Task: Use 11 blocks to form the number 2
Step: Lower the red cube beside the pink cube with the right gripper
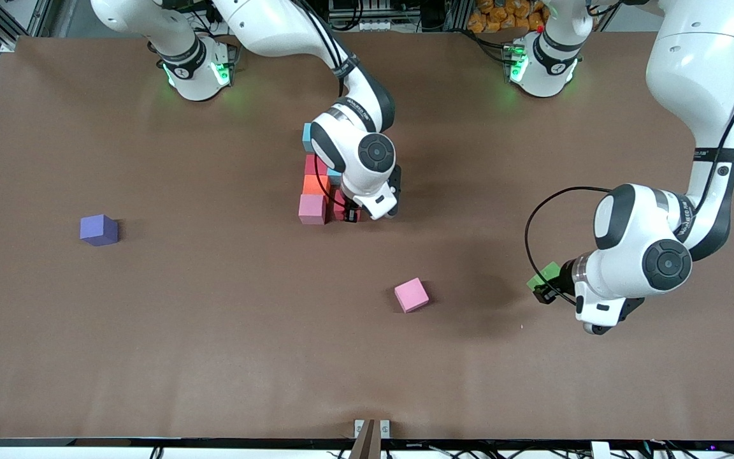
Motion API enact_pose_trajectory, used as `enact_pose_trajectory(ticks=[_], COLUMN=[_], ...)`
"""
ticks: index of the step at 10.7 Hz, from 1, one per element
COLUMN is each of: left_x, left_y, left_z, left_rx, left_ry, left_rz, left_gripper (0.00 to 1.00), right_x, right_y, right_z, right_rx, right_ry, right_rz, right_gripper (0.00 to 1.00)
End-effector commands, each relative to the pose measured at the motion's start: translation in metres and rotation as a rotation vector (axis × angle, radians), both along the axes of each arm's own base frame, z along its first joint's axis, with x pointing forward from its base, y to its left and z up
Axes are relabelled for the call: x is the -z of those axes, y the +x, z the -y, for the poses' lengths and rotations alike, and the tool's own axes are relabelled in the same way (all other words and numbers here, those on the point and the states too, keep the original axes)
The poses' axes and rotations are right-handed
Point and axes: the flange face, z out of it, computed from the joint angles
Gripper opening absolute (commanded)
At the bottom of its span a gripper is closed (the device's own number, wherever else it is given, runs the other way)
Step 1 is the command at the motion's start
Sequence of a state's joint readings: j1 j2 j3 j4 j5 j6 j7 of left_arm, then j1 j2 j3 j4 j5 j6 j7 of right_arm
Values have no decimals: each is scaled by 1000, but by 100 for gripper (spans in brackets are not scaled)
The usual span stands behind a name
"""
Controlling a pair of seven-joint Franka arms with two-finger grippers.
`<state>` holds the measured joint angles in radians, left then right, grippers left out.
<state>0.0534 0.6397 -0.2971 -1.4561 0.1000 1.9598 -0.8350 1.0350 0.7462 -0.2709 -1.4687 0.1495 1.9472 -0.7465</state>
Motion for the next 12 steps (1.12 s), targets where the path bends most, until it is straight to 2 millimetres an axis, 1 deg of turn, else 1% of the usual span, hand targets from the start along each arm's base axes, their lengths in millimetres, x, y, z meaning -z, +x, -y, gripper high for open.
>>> enact_pose_trajectory(ticks=[1,7,12], left_x=[-1,1,1], left_y=[-2,-2,-2], left_z=[1,1,1], left_rx=[12,11,11], left_ry=[22,20,20], left_rz=[3,0,0], left_gripper=[0,0,0], right_x=[1,5,8], right_y=[9,8,17], right_z=[1,7,19], right_rx=[-54,-65,-65], right_ry=[-17,-35,-55], right_rz=[3,2,15], right_gripper=[6,6,6])
